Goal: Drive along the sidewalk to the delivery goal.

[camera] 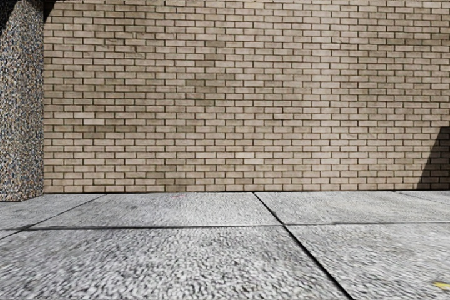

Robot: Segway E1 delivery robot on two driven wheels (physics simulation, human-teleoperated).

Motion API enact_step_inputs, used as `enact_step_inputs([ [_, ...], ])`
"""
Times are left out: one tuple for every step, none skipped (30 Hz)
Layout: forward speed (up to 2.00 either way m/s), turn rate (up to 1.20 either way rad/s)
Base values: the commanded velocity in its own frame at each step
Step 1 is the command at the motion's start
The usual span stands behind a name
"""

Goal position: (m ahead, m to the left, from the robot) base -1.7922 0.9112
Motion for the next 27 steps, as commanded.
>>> enact_step_inputs([
  [0.00, 0.00],
  [0.00, 0.00],
  [0.00, 0.00],
  [0.00, 0.00],
  [0.00, 0.00],
  [0.00, 0.00],
  [0.00, 0.00],
  [0.00, 0.00],
  [0.00, 0.00],
  [0.00, 0.00],
  [0.00, 0.00],
  [0.00, 0.00],
  [0.00, 0.00],
  [0.00, 0.00],
  [0.00, 0.00],
  [0.00, 0.00],
  [0.00, 0.00],
  [0.00, 0.00],
  [0.00, 0.00],
  [0.00, 0.00],
  [0.00, 0.00],
  [0.00, 0.00],
  [0.00, 0.00],
  [0.00, 0.00],
  [0.00, 0.00],
  [0.00, 0.00],
  [0.00, 0.00],
])
